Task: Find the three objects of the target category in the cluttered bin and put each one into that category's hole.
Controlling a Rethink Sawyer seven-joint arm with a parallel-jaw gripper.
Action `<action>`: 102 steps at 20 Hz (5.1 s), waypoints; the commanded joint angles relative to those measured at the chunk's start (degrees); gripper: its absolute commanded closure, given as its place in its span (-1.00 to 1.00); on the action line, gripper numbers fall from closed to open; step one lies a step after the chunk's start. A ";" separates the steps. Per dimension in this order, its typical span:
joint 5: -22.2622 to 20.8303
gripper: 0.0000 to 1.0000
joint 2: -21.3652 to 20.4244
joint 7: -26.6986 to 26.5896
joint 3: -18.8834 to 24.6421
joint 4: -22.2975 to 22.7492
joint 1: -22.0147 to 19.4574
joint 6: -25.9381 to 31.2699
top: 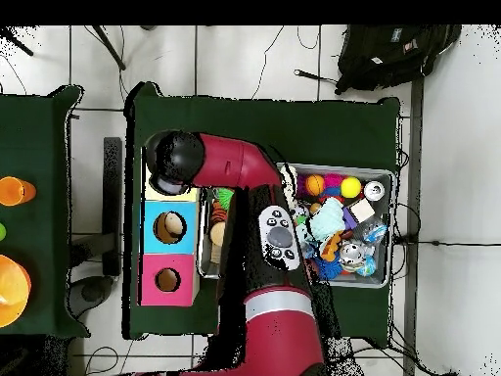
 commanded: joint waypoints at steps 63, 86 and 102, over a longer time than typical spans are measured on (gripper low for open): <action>-5.68 1.00 -4.83 1.55 1.51 0.68 1.22 5.74; -8.65 1.00 -0.04 -4.80 1.99 -10.46 -4.00 11.97; -9.20 1.00 3.58 -5.93 3.36 -20.57 -6.70 20.91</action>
